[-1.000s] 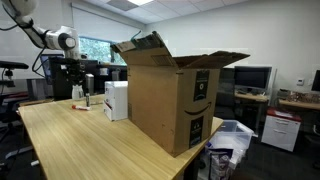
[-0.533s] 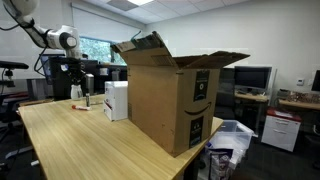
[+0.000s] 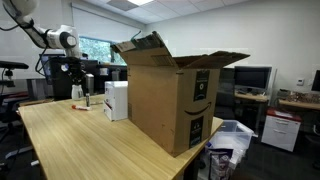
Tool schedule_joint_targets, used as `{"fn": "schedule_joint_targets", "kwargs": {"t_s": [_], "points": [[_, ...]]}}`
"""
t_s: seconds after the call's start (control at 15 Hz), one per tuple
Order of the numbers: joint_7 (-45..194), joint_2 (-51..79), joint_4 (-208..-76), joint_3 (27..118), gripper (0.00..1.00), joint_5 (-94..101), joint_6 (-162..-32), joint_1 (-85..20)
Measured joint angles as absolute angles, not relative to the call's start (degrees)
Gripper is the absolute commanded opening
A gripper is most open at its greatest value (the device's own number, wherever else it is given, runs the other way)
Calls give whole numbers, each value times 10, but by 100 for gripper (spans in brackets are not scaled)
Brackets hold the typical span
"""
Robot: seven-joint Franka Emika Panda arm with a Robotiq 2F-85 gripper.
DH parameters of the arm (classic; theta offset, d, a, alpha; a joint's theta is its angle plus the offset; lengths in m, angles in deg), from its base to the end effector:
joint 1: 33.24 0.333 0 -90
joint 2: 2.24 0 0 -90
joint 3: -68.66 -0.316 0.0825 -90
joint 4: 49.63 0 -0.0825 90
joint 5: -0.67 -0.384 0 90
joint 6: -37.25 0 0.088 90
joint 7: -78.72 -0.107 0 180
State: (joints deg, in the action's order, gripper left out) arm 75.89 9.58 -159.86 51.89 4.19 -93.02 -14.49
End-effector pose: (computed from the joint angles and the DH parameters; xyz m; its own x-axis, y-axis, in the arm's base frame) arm 0.5072 0.3506 0.4033 0.8184 0.5542 0.1519 0.5624 -0.8267 -0.0143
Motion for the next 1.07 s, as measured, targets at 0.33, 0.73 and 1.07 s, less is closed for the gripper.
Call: {"fn": "schedule_joint_targets", "kwargs": {"t_s": [0.33, 0.73, 1.07], "points": [[759, 95, -1562, 518, 5, 52, -886, -139], [754, 91, -1519, 518, 5, 75, -840, -131], [726, 78, -1484, 519, 5, 128, -809, -125]]}}
